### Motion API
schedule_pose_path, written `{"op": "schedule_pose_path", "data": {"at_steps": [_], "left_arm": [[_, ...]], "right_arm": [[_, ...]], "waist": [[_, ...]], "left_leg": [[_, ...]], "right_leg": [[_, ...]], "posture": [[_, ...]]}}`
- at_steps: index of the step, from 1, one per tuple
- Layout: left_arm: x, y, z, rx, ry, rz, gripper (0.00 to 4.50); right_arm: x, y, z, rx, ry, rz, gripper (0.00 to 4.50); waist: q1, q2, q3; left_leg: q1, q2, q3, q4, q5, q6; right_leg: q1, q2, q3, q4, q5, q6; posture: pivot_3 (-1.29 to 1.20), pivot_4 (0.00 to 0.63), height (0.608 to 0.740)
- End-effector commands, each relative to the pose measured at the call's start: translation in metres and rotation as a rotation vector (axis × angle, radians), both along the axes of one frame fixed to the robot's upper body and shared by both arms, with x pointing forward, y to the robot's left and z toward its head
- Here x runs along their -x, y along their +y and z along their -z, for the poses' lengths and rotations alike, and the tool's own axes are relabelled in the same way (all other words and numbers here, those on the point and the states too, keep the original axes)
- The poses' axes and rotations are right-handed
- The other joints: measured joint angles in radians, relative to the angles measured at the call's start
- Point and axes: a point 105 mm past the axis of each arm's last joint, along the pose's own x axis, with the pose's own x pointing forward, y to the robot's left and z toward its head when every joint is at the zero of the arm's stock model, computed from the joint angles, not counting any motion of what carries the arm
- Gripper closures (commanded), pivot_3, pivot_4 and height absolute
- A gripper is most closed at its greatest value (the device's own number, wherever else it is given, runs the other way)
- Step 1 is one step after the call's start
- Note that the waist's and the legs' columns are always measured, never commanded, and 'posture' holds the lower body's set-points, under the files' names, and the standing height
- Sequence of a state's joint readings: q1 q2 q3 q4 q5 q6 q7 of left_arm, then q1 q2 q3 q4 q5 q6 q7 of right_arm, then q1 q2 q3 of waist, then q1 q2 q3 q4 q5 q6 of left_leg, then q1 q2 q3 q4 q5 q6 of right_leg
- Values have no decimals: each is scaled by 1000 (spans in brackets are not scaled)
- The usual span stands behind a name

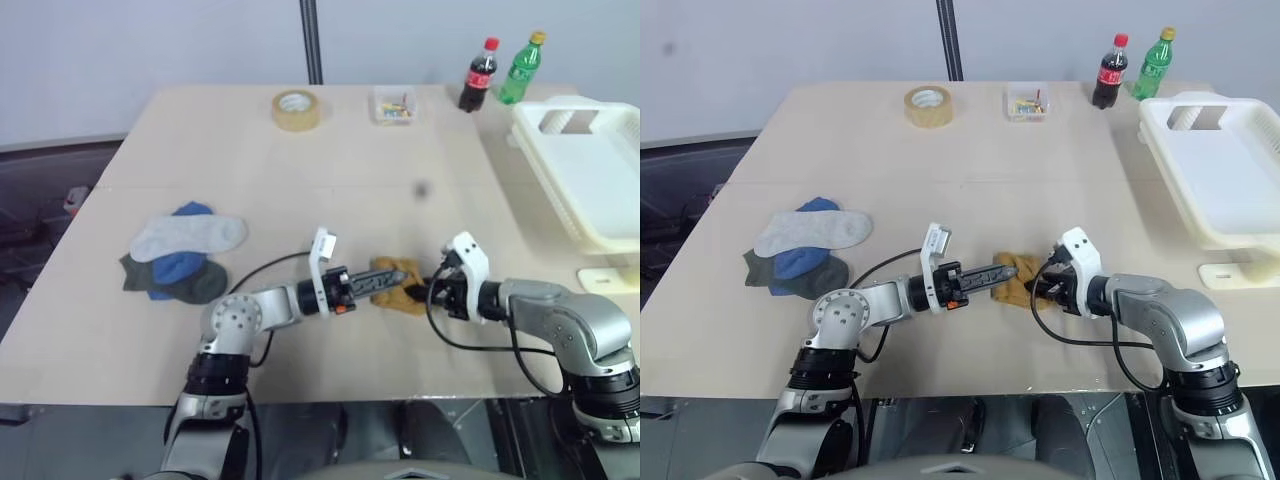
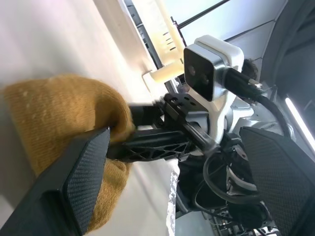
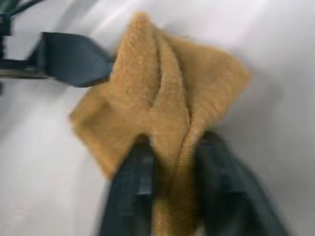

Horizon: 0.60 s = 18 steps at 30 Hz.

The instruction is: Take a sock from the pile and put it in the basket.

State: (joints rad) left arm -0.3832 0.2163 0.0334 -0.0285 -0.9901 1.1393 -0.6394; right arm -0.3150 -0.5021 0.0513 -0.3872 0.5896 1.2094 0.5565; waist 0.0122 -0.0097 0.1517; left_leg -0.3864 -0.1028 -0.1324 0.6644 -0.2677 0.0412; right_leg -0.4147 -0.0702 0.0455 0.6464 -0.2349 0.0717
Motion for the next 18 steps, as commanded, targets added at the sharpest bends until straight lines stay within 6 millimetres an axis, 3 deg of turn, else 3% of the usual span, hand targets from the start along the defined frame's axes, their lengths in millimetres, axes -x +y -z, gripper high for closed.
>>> {"op": "schedule_pose_path", "data": {"at_steps": [1, 7, 9, 12, 18], "left_arm": [[3, -4, -8, 18, -50, 14, 0], [4, 2, -5, -72, -119, -1, 0], [0, 12, 1, -233, -233, -37, 0], [5, 23, -9, -381, -450, -7, 0], [9, 39, -14, -574, -800, 11, 0]], "right_arm": [[8, 5, 15, 6, 85, -29, 4498], [5, 4, 13, -5, 85, -19, 4498], [4, 3, 13, -1, 83, -15, 4498], [4, 1, 15, 12, 84, -12, 4498], [2, 2, 16, 11, 81, -7, 4498]], "waist": [[-1, 0, 0], [-5, 0, 0], [-5, 0, 0], [-8, 0, 0], [-6, 0, 0]], "left_leg": [[0, 0, 0, 0, 0, 0], [0, 0, 0, 0, 0, 0], [0, 0, 0, -1, 0, 0], [1, 0, 1, -3, 0, 0], [3, 0, 2, -8, 0, 0]], "right_leg": [[0, 0, 0, 0, 0, 0], [0, 0, 0, 0, 0, 0], [0, 0, 0, 0, 0, 0], [0, 0, 1, 0, 0, 0], [0, 0, 2, -4, 0, -1]], "posture": [[0, 150, 739], [0, 150, 739], [0, 150, 739], [0, 150, 739], [0, 150, 739]]}}
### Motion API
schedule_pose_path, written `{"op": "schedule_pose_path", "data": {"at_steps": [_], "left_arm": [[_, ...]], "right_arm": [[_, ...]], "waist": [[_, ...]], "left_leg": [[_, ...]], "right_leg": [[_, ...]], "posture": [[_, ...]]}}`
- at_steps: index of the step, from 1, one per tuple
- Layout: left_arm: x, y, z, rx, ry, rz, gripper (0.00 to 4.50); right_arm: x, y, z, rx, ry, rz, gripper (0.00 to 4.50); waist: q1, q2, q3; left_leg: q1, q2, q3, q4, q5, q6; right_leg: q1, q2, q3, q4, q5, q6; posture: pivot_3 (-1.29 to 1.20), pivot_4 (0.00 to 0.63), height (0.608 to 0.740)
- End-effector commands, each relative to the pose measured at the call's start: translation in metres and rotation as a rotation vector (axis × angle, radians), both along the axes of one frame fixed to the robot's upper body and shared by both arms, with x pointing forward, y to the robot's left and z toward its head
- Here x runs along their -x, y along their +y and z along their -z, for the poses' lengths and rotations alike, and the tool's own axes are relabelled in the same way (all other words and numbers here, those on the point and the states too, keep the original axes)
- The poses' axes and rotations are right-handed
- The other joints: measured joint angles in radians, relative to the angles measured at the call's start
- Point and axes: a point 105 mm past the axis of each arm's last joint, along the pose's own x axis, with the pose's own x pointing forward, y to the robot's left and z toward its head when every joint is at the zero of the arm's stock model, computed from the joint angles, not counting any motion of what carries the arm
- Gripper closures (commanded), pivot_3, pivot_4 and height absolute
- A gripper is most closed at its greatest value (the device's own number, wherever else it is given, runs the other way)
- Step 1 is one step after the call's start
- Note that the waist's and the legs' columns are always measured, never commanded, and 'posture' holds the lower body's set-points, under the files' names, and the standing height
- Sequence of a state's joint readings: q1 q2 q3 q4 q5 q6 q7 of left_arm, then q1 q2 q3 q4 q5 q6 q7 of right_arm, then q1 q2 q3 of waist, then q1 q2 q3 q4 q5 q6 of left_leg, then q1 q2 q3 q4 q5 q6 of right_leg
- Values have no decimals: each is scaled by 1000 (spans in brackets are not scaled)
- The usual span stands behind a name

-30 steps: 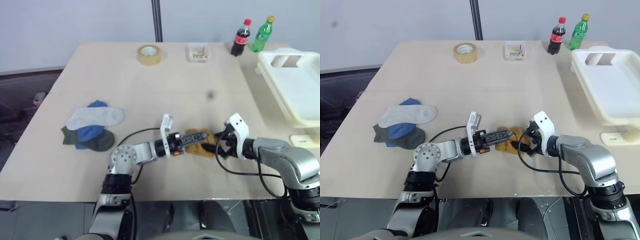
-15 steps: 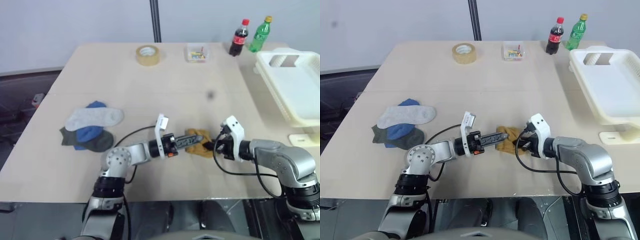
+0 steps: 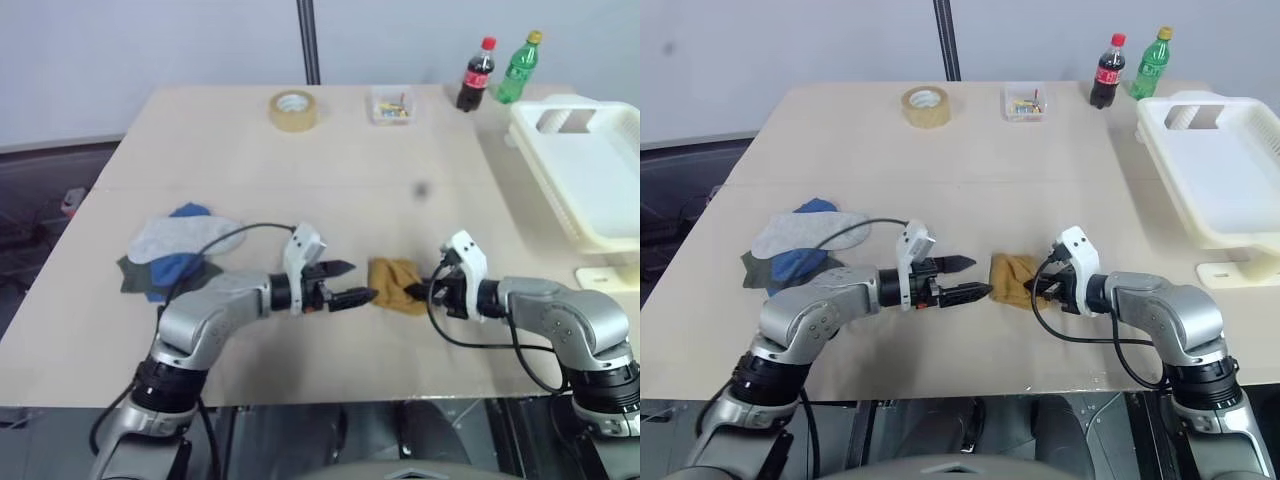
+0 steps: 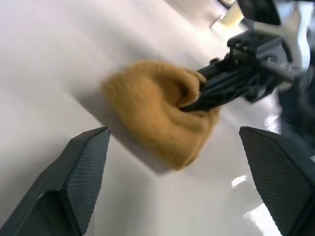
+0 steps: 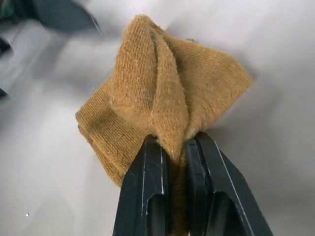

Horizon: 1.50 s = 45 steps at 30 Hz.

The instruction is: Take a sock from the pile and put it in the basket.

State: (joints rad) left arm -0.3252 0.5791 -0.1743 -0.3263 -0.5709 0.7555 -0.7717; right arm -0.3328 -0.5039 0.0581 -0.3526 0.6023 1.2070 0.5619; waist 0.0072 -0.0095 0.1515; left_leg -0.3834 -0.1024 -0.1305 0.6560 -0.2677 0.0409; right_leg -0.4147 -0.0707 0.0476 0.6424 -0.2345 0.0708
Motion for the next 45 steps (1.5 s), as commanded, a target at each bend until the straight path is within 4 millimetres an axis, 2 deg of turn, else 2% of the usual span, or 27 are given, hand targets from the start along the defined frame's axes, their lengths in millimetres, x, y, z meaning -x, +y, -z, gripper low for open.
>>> {"op": "schedule_pose_path", "data": {"at_steps": [1, 5, 9, 18, 23, 32, 37, 42, 45], "left_arm": [[7, -1, -7, -70, -195, 65, 0], [8, 2, -9, -93, -279, 59, 0], [4, 1, -25, -27, -384, 27, 0], [12, -8, -25, 100, -399, 30, 0], [11, -12, -35, 171, -451, 2, 0], [15, -20, -56, 313, -537, 30, 0], [10, -23, -67, 379, -595, -7, 0], [6, -28, -73, 426, -617, -44, 0], [4, -32, -74, 443, -623, -49, 0]], "right_arm": [[4, 1, 15, 23, 61, -3, 4498], [2, -2, 12, 29, 51, -12, 4498], [-1, -11, -1, 29, 17, -29, 4498], [-3, -32, -9, 64, 13, -41, 4498], [-10, -50, -34, 72, -32, -23, 4498], [-29, -83, -95, 67, -153, 17, 4498], [-41, -110, -114, 52, -176, 94, 4498], [-54, -146, -136, 44, -211, 219, 4498], [-62, -167, -142, 57, -227, 283, 4498]], "waist": [[-1, 0, 0], [-1, 0, 0], [4, 0, 0], [8, 0, 1], [8, 0, 1], [9, 2, 3], [9, 2, 3], [8, 2, 4], [8, 2, 4]], "left_leg": [[0, 0, 0, -2, 0, 0], [0, 1, 0, -3, 0, 0], [0, 1, 0, -3, 0, 1], [-2, 0, -1, -3, 0, 1], [-3, 0, -1, -3, 0, 1], [-4, 0, -1, -2, 0, 1], [-5, 0, -1, -2, 0, 1], [-6, 0, 1, -2, 0, 1], [-7, 1, 1, -2, 0, 1]], "right_leg": [[0, 0, 1, 0, 0, 0], [0, 1, 0, 0, 0, 0], [0, 0, 0, -1, 0, 0], [-1, 0, -2, -4, 0, 0], [-1, -1, -2, -3, 0, 0], [-1, 0, -2, -3, 0, 0], [-2, 0, -3, -4, 0, 0], [-4, 0, -2, -3, 0, 0], [-5, 0, -2, -3, 0, 0]], "posture": [[0, 150, 739], [0, 150, 739], [0, 150, 739], [0, 150, 739], [0, 150, 739], [0, 150, 739], [0, 150, 739], [0, 150, 739], [0, 150, 739]]}}
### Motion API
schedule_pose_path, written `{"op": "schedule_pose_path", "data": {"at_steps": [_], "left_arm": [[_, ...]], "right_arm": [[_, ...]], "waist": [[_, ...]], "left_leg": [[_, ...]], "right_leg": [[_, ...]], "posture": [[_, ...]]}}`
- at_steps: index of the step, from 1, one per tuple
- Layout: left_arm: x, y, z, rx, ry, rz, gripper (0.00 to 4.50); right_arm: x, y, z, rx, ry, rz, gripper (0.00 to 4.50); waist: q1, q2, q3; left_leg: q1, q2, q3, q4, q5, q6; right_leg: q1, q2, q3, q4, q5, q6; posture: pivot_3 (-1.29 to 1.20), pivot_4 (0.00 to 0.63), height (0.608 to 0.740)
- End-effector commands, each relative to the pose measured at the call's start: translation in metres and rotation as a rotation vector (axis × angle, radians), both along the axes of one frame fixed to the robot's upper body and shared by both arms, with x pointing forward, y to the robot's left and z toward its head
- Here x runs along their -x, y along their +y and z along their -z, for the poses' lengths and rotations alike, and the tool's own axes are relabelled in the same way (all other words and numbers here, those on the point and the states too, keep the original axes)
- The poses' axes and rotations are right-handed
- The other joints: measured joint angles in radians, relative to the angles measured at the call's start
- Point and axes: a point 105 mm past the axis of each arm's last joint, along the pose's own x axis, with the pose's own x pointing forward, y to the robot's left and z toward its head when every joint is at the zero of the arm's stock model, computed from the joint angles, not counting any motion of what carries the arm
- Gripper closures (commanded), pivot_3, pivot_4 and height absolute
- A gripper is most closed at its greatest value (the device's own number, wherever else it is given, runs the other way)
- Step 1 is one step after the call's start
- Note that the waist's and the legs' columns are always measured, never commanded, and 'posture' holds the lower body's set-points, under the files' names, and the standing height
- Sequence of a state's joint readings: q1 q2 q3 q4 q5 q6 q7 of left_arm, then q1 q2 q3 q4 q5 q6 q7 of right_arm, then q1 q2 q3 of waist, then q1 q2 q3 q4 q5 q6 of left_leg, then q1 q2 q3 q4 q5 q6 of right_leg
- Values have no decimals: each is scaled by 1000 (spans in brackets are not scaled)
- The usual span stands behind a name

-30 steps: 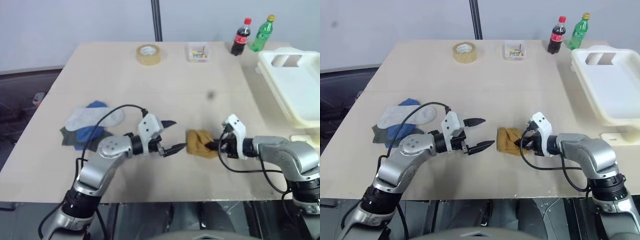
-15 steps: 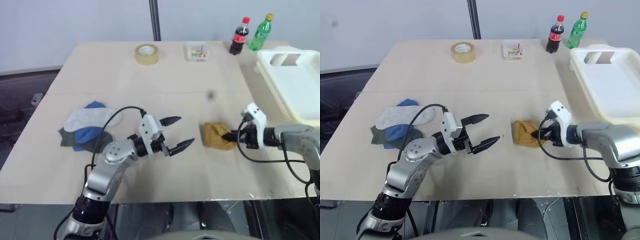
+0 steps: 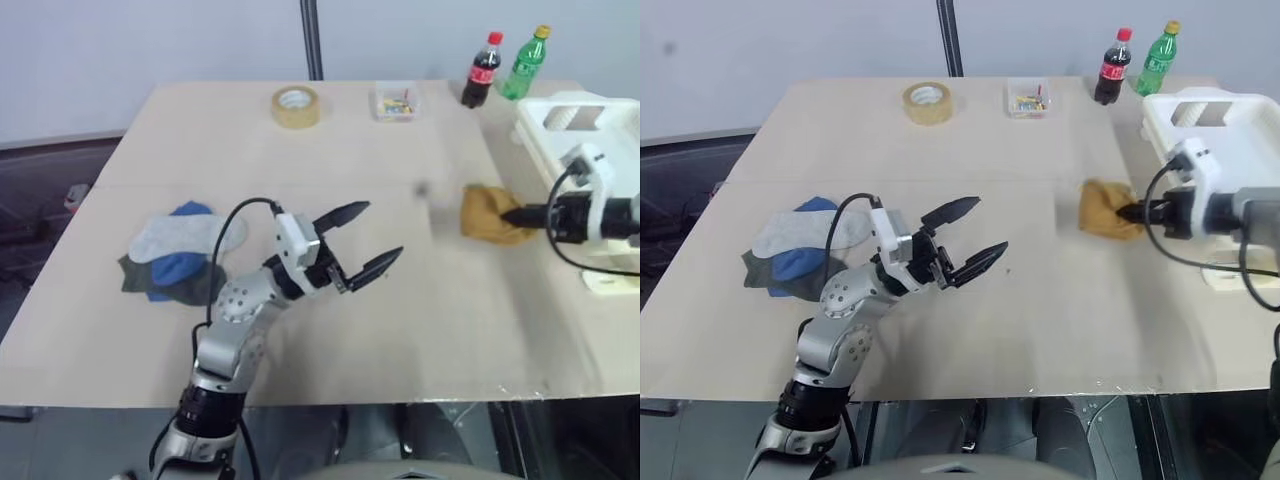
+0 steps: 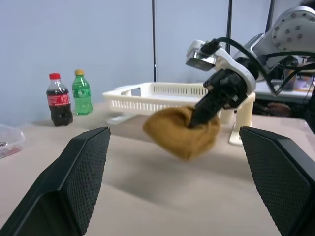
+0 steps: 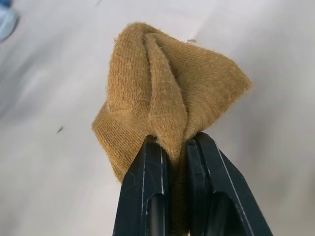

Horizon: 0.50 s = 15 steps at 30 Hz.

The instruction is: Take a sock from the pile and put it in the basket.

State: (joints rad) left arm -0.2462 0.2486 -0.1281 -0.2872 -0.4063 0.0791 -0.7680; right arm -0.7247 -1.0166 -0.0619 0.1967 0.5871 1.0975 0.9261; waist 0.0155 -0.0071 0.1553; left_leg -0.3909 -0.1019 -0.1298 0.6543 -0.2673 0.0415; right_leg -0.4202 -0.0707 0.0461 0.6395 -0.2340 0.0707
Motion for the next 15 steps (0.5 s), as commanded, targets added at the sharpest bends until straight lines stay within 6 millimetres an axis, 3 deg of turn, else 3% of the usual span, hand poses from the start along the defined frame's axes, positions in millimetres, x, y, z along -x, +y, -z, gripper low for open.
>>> {"op": "schedule_pose_path", "data": {"at_steps": [1, 11, 15], "left_arm": [[0, -6, -9, 20, -53, 2, 0], [-5, -20, -8, 25, -69, 34, 0], [-8, -20, -7, 14, -83, 30, 0]], "right_arm": [[-7, -27, -23, 4, -88, 70, 4498], [-20, -94, -28, 33, -123, 315, 4498], [-22, -112, -30, -11, -140, 411, 4498]], "waist": [[0, 0, 0], [0, 0, 0], [2, 1, 0]], "left_leg": [[0, 0, 0, 1, 0, 0], [-7, 0, 3, 3, 0, 0], [-7, 0, 5, 3, 0, 0]], "right_leg": [[0, 0, 0, 0, 0, 0], [-8, 0, 2, 3, 0, 0], [-8, 0, 4, 4, 0, 0]], "posture": [[0, 150, 739], [0, 150, 739], [0, 150, 739]]}}
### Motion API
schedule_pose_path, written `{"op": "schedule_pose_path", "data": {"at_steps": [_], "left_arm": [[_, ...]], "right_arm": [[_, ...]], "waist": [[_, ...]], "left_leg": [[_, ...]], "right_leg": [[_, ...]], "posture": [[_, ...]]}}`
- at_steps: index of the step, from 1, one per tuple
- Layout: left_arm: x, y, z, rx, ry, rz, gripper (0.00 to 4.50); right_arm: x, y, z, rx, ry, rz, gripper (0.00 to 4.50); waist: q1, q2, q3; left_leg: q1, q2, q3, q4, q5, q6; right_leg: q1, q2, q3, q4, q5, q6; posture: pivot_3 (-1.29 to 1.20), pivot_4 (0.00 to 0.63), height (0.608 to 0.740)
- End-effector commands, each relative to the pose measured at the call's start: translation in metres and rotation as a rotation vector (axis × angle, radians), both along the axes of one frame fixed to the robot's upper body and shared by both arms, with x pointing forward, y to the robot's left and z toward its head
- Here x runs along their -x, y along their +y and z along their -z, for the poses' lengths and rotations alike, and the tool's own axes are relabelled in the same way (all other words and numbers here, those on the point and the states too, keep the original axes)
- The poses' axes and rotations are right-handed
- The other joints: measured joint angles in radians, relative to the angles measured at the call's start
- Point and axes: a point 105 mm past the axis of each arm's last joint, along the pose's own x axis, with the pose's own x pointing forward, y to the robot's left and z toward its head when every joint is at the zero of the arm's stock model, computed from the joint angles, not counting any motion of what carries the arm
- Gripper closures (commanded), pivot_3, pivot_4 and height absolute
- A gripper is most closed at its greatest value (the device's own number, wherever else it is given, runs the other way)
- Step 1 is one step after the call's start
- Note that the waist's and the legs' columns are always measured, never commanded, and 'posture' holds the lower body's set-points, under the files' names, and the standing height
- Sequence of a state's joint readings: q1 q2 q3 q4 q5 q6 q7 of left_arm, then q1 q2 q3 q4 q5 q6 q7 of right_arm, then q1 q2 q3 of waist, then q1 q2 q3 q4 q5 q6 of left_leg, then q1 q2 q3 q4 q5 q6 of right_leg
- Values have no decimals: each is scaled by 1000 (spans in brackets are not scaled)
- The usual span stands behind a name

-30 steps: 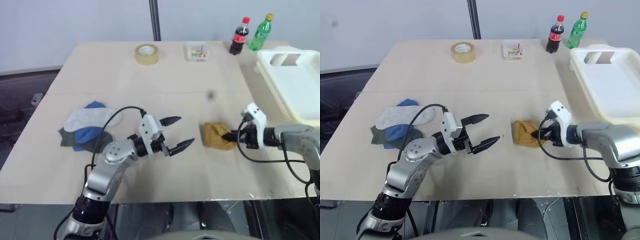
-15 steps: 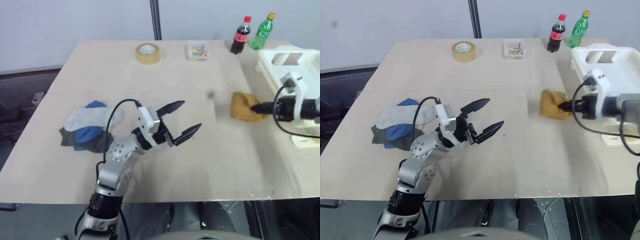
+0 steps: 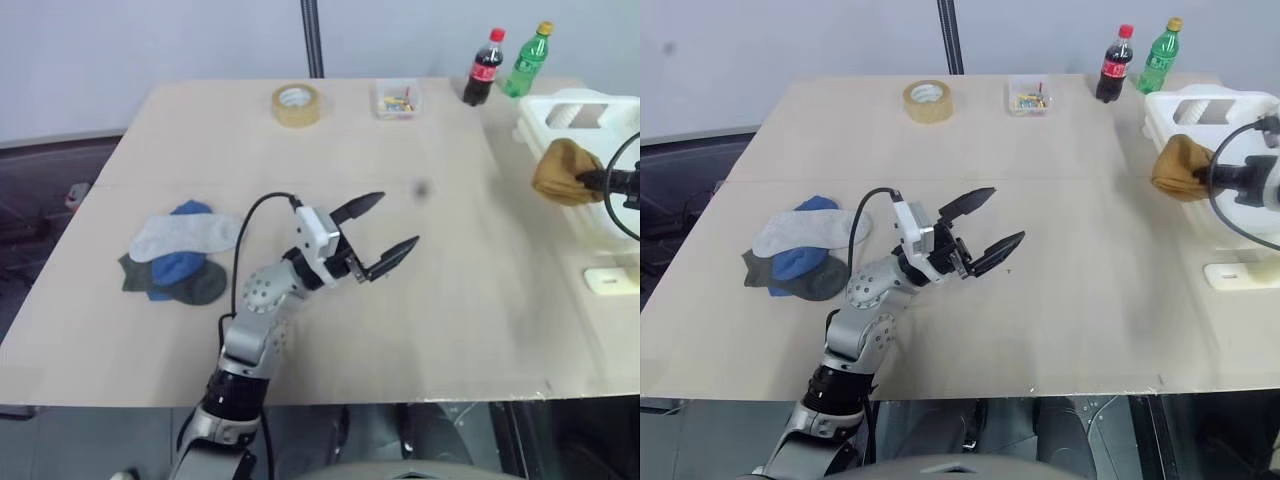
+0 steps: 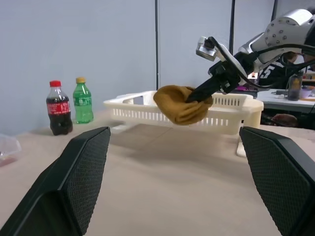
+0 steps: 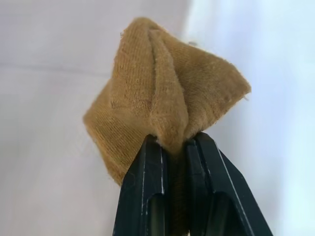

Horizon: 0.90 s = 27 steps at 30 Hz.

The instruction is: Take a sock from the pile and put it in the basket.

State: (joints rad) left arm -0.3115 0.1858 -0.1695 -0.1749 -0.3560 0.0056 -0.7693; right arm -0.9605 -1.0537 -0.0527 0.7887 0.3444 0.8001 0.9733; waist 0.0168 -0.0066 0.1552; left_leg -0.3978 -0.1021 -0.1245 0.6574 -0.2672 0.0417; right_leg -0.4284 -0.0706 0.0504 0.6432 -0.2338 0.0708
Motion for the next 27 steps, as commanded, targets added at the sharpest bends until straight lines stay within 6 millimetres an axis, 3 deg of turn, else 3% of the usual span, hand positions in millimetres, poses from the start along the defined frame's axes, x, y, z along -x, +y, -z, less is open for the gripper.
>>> {"op": "schedule_pose_path", "data": {"at_steps": [1, 15, 16, 17, 24, 27], "left_arm": [[2, -3, -8, 1, -59, 12, 0], [0, -9, -9, 18, -59, 49, 0], [0, -10, -9, 18, -59, 52, 0], [0, -10, -9, 16, -58, 55, 0], [1, -13, -7, 8, -58, 74, 0], [1, -13, -7, 6, -57, 83, 0]], "right_arm": [[2, -24, -15, -23, -66, 116, 4498], [6, -56, -1, -17, -47, 293, 4498], [6, -57, -1, -10, -47, 293, 3496], [6, -57, -1, -4, -50, 293, 3202], [10, -65, -4, 31, -83, 301, 53], [10, -67, -10, 46, -117, 310, 53]], "waist": [[1, 0, 0], [-3, 1, 0], [-3, 1, 0], [-3, 1, 0], [-3, 1, 0], [-2, 1, 0]], "left_leg": [[0, 0, 0, 0, 0, 0], [0, 0, 4, 0, 0, 0], [0, 0, 5, 1, 0, 0], [0, 0, 5, 2, 0, 0], [0, 0, 5, 7, 0, 0], [0, 0, 6, 9, 0, 0]], "right_leg": [[0, 0, 0, 0, 0, 0], [-3, 1, 4, 3, 0, 0], [-3, 1, 5, 4, 0, 0], [-3, 1, 5, 4, 0, 0], [-3, 2, 5, 9, 0, 0], [-3, 2, 6, 12, 0, 0]], "posture": [[0, 150, 739], [0, 150, 739], [0, 150, 739], [0, 150, 739], [0, 150, 739], [0, 150, 739]]}}
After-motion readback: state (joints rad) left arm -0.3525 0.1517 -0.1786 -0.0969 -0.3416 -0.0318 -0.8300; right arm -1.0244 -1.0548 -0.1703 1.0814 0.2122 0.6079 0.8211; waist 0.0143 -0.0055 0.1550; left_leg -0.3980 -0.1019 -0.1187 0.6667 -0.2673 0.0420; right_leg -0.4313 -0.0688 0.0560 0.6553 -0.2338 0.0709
